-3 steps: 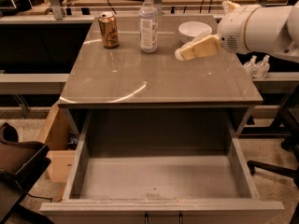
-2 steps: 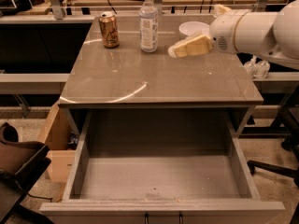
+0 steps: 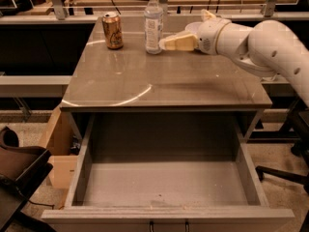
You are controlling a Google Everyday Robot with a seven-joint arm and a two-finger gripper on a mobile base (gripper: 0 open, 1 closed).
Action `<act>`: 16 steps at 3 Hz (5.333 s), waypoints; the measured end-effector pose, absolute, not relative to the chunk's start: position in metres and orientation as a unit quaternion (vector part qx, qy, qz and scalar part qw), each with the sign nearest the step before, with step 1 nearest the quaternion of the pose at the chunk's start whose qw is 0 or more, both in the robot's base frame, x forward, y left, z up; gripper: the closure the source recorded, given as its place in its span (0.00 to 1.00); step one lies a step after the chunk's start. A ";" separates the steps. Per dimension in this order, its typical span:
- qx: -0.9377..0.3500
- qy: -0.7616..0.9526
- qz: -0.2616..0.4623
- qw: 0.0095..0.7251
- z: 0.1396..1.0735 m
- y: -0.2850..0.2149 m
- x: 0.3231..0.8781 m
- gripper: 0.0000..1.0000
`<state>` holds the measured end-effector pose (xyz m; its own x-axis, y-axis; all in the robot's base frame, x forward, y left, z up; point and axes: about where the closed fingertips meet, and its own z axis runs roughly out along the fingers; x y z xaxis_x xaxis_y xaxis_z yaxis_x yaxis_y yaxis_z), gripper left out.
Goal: Place blue plastic bottle into top drawer
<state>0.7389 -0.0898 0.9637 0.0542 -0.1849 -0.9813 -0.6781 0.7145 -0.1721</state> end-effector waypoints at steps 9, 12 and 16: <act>-0.364 0.616 0.309 0.626 0.961 0.018 0.847 0.23; -0.367 0.607 0.323 0.627 0.958 0.039 0.851 1.00; -0.297 0.617 0.255 0.683 1.064 -0.031 0.733 1.00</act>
Offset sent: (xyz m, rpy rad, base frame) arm 0.0865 -0.0008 -0.0136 0.0356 0.0052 0.0173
